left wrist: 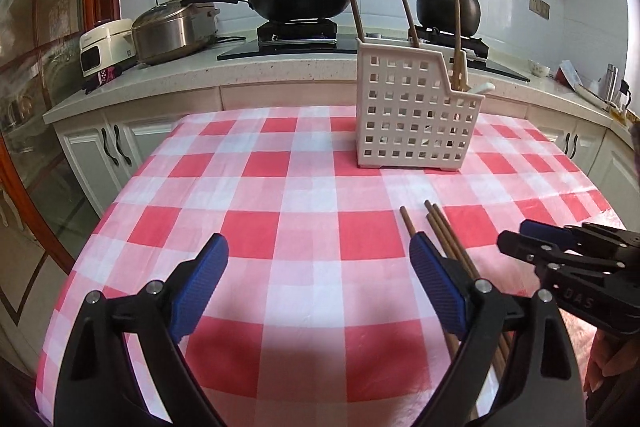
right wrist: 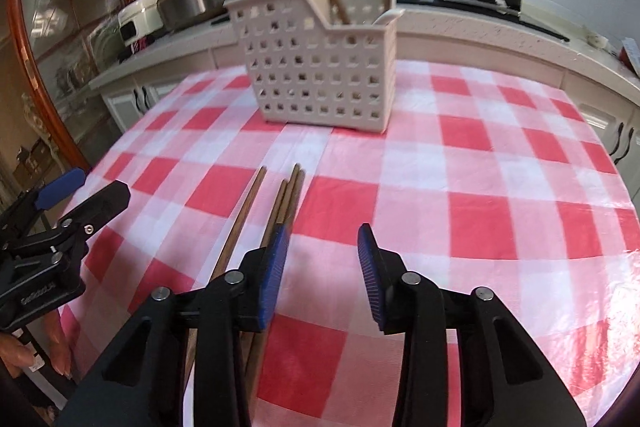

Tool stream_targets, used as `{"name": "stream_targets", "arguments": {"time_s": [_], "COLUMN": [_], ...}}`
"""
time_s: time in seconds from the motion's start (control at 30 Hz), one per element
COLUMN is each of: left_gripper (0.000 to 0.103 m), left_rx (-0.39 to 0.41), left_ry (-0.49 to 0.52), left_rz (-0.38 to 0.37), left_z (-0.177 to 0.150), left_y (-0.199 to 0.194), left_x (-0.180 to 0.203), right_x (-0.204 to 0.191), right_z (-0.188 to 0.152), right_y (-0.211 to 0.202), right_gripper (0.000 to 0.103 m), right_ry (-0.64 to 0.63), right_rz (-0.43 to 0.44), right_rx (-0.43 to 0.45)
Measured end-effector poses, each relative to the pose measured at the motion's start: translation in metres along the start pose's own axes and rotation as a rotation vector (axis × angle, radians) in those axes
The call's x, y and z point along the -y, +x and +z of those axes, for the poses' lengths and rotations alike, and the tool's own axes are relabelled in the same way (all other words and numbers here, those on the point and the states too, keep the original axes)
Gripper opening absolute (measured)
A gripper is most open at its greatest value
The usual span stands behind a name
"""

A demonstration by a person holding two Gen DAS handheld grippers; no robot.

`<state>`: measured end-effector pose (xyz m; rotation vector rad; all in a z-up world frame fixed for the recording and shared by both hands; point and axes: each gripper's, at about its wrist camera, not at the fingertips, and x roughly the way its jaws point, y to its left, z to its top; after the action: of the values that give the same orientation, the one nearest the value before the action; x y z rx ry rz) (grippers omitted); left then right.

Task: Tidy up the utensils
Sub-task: 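Move both open tools back toward the remaining chopsticks, then close the right tool on a chopstick while the left tool closes on another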

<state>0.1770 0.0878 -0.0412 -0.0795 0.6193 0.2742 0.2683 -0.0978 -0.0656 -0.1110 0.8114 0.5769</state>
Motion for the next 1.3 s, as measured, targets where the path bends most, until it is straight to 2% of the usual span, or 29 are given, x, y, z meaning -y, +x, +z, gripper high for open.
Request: {"name": "stream_targets", "arguments": {"time_s": [0.27, 0.43, 0.53, 0.77, 1.3], "left_gripper": [0.089, 0.089, 0.089, 0.091, 0.091], "left_rx": [-0.008, -0.018, -0.020, -0.029, -0.034], "left_ry": [-0.018, -0.018, -0.023, -0.033, -0.038], "left_rz": [0.001, -0.001, -0.005, -0.004, -0.004], "left_z": [-0.004, -0.008, -0.009, -0.013, -0.017], "left_y": [0.003, 0.007, 0.008, 0.009, 0.008], "left_x": [-0.012, -0.015, -0.019, -0.027, -0.030], "right_x": [-0.008, -0.015, -0.020, -0.020, -0.033], "right_z": [0.000, 0.002, 0.004, 0.005, 0.008], "right_y": [0.019, 0.023, 0.026, 0.030, 0.043], "right_gripper": [0.026, 0.024, 0.019, 0.019, 0.015], "right_ry": [0.002, -0.006, -0.023, -0.002, -0.046], "right_rz": [-0.015, -0.013, -0.033, -0.046, -0.101], "right_rx": [-0.062, -0.072, -0.081, -0.089, -0.118]}}
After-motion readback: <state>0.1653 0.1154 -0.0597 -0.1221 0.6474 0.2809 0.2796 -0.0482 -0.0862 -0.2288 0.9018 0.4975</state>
